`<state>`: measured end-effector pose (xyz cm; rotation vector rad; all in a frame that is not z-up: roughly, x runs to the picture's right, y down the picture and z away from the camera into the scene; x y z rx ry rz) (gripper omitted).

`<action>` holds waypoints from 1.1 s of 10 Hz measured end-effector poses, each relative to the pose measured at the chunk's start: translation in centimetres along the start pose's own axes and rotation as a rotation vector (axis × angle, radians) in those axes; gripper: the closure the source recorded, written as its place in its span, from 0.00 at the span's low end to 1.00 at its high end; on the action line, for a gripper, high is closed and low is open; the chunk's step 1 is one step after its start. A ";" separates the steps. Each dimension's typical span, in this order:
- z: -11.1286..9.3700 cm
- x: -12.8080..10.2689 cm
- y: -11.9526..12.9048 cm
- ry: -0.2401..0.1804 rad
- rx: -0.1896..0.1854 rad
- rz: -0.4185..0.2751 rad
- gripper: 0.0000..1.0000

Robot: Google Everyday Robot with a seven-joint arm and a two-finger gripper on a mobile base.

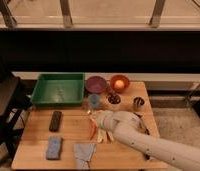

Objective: Place fork in metal cup

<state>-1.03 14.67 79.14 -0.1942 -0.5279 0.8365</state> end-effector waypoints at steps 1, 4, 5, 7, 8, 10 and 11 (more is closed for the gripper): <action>0.0 0.0 0.0 0.000 0.000 0.000 1.00; -0.3 0.6 -1.3 0.001 0.023 0.049 1.00; -0.6 1.2 -2.2 0.005 0.034 0.073 1.00; -1.2 2.6 -4.1 0.021 0.057 0.113 1.00; -1.1 2.8 -4.4 0.032 0.063 0.123 1.00; -1.2 3.7 -5.3 0.061 0.080 0.148 1.00; -1.2 4.2 -5.7 0.074 0.084 0.161 1.00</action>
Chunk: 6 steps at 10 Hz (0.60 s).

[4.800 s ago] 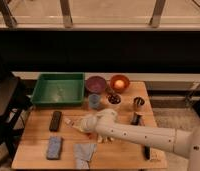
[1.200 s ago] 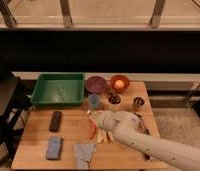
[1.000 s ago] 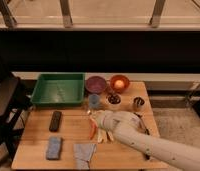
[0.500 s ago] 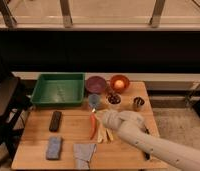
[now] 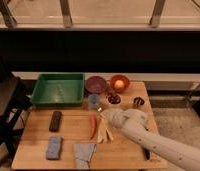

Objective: Place fork in metal cup

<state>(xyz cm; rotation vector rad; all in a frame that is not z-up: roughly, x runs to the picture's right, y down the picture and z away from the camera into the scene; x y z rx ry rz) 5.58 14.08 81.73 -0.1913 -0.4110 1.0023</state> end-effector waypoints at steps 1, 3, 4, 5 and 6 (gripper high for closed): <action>0.0 0.3 -0.4 0.009 0.006 0.008 1.00; -0.3 1.4 -1.4 0.035 0.017 0.034 1.00; -0.5 2.0 -1.9 0.045 0.023 0.048 1.00; -0.8 2.7 -2.4 0.052 0.028 0.064 1.00; -1.1 3.3 -2.9 0.057 0.037 0.078 1.00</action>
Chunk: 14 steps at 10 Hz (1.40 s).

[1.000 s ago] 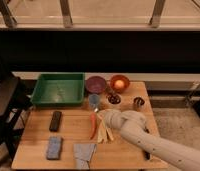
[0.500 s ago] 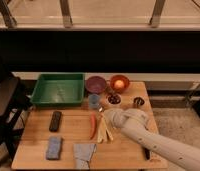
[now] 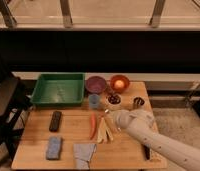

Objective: Place fork in metal cup

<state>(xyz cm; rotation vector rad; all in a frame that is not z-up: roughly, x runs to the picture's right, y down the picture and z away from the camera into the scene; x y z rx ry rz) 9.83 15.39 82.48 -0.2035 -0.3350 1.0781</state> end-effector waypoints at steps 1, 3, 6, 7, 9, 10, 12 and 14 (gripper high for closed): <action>-0.3 0.5 -0.5 0.003 0.008 0.014 1.00; -0.6 1.0 -1.1 0.003 0.017 0.028 1.00; -0.6 1.0 -1.2 0.002 0.018 0.029 1.00; -0.5 0.9 -1.1 0.003 0.015 0.028 1.00; -0.7 1.1 -1.4 0.018 0.025 0.033 1.00; -0.9 1.3 -1.9 0.030 0.035 0.040 1.00; -1.8 2.3 -3.3 0.046 0.059 0.056 1.00; -2.3 3.1 -4.0 0.065 0.065 0.058 1.00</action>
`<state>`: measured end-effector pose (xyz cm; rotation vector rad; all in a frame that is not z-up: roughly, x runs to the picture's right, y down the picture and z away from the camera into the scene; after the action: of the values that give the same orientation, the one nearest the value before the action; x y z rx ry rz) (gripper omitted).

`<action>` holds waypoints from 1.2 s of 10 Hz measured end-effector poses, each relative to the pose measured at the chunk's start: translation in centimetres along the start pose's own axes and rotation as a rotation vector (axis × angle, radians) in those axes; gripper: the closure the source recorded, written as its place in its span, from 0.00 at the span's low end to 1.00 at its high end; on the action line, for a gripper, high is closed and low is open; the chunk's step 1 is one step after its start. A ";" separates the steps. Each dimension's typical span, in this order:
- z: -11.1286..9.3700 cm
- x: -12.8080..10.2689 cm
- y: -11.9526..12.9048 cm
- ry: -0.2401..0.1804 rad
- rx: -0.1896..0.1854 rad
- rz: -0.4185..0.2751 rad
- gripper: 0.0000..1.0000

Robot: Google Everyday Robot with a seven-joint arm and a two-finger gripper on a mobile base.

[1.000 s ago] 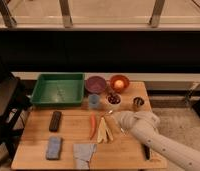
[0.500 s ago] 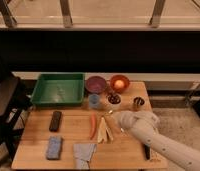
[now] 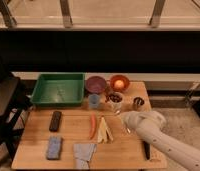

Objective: Place fork in metal cup

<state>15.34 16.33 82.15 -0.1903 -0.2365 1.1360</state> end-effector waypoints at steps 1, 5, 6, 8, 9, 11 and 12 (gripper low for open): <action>-0.1 0.5 -0.3 0.009 0.000 0.005 1.00; -0.9 2.7 -2.7 0.037 0.026 0.056 1.00; -1.2 3.1 -3.1 0.039 0.036 0.073 1.00; -2.0 3.6 -3.9 0.038 0.060 0.102 1.00; -2.7 3.9 -4.4 0.035 0.075 0.116 1.00; -3.8 3.5 -4.7 0.024 0.097 0.125 1.00; -4.6 3.1 -4.8 0.017 0.109 0.124 1.00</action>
<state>22.07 17.02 79.34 -0.1192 -0.1489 1.2669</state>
